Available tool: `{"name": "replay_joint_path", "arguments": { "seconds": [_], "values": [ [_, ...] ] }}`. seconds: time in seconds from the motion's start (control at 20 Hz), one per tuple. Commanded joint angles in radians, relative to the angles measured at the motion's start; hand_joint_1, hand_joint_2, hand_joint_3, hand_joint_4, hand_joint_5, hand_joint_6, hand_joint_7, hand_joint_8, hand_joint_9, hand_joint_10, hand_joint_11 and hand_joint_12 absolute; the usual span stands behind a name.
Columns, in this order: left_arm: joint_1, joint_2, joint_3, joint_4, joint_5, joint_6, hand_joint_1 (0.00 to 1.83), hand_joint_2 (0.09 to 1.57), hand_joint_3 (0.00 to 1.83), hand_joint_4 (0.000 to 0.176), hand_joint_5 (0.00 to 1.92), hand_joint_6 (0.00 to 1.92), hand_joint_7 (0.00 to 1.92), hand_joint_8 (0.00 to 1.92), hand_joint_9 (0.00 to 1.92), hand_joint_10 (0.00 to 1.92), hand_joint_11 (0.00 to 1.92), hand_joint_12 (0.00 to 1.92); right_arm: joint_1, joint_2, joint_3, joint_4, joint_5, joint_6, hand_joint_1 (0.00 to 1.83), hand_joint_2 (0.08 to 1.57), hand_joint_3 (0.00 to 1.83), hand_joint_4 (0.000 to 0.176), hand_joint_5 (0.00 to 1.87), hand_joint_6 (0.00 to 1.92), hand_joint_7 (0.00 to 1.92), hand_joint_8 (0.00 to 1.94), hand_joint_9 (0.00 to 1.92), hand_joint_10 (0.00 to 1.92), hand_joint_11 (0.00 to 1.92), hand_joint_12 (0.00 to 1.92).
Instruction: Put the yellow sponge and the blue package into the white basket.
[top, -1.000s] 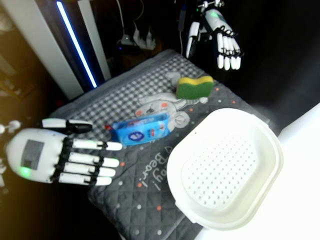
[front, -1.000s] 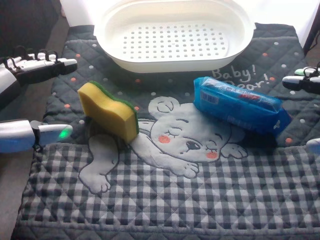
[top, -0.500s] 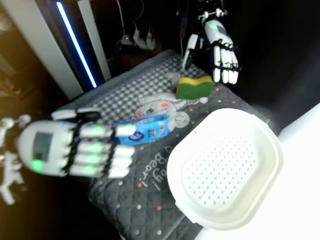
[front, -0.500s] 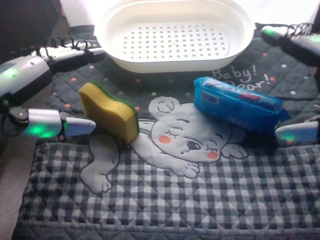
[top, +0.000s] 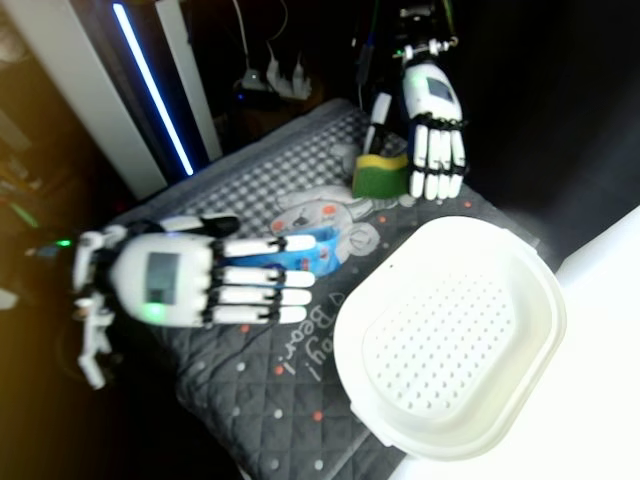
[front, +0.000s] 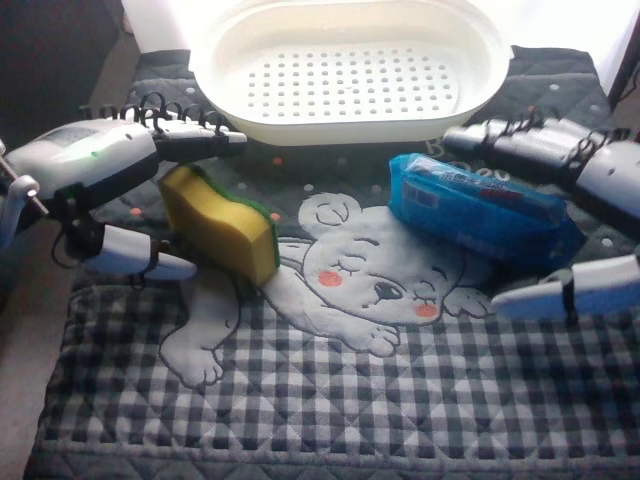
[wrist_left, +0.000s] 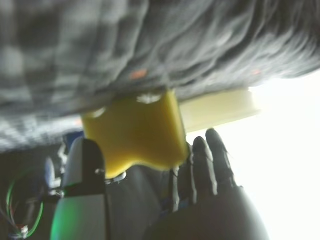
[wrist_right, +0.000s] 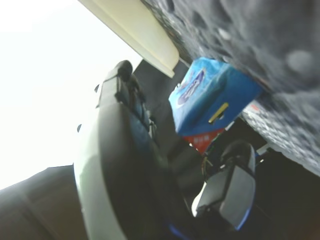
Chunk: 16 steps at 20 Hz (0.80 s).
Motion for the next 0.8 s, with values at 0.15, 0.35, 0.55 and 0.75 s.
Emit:
{"name": "replay_joint_path", "arguments": {
  "seconds": [0.15,0.35,0.55,0.75],
  "values": [
    [-0.021,-0.020,0.013,0.014,-0.052,-0.007,1.14,1.13,0.00,0.000,0.91,0.81,0.86,0.02,0.68,0.01,0.00,1.00,0.010,-0.019,0.021,0.020,0.090,0.005,1.12,1.05,0.00,0.000,0.72,0.02,0.76,0.02,0.77,0.06,0.45,0.85],
    [-0.025,-0.025,0.024,-0.020,-0.066,-0.008,1.24,1.12,0.00,0.000,1.05,0.69,0.95,1.23,0.81,1.02,0.47,1.68,0.010,-0.025,0.029,0.020,0.075,0.005,1.46,1.12,0.00,0.000,0.91,1.03,0.98,0.89,0.92,1.13,0.67,1.49],
    [-0.029,-0.031,0.033,-0.044,-0.108,-0.008,1.25,1.14,0.00,0.000,0.96,0.77,0.93,1.31,0.92,1.13,0.74,1.53,0.025,-0.025,0.041,0.018,0.075,0.005,1.49,1.10,0.00,0.000,0.95,0.89,0.96,0.82,0.99,1.05,0.80,1.55],
    [-0.093,-0.033,0.047,-0.065,-0.192,-0.007,1.27,1.10,0.00,0.000,1.12,0.50,0.98,1.25,0.82,1.30,0.51,1.75,0.118,-0.020,0.051,-0.017,0.079,0.006,1.29,1.00,0.00,0.000,1.26,0.41,1.29,0.52,1.20,1.02,1.00,1.53]
  ]
}}
